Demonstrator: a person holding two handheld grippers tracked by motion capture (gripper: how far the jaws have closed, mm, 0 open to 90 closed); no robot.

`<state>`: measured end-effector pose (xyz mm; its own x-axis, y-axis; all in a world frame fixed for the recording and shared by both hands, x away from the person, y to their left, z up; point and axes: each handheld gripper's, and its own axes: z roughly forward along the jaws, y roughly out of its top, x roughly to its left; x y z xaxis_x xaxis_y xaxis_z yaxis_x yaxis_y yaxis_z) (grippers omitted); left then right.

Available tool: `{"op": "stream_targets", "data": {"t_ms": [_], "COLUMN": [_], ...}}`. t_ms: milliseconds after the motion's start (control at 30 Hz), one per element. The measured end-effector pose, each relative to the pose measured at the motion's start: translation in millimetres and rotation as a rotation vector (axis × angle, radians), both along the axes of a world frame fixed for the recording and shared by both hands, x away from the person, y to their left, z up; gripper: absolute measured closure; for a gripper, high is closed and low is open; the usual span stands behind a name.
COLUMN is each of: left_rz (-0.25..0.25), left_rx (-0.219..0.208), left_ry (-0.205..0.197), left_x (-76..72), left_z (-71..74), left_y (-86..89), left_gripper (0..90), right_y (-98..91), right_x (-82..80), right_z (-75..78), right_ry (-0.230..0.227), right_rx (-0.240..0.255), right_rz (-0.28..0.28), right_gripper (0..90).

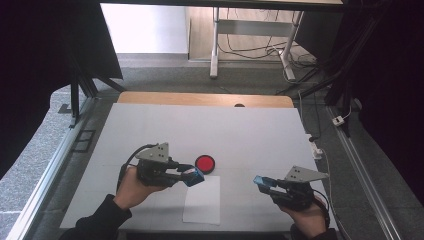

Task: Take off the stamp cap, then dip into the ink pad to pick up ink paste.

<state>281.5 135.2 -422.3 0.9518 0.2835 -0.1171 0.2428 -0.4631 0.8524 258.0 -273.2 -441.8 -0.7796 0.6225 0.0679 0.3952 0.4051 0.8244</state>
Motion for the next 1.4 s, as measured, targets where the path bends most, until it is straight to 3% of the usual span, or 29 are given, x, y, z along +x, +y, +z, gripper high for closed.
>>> {"op": "stream_targets", "data": {"t_ms": [467, 767, 1400], "left_rz": [0.035, 0.060, 0.135], "left_rx": [0.011, 0.013, 0.111], "left_ry": [0.005, 0.017, 0.023], "left_x": [4.3, 11.0, 42.0], "left_z": [-0.2, 0.9, -5.0], "left_y": [-1.5, -4.0, -23.8], "left_gripper": [70.2, 70.2, 70.3], "right_y": [-26.3, -30.8, -30.7], "right_x": [-9.8, -11.9, -14.8], "right_z": [-5.6, -11.0, -11.2], "right_ry": [0.029, 0.057, 0.050], "right_rx": [0.021, 0.020, 0.008], "right_rz": [-0.075, -0.077, -0.055], "right_gripper": [68.8, 68.8, 68.8]}}
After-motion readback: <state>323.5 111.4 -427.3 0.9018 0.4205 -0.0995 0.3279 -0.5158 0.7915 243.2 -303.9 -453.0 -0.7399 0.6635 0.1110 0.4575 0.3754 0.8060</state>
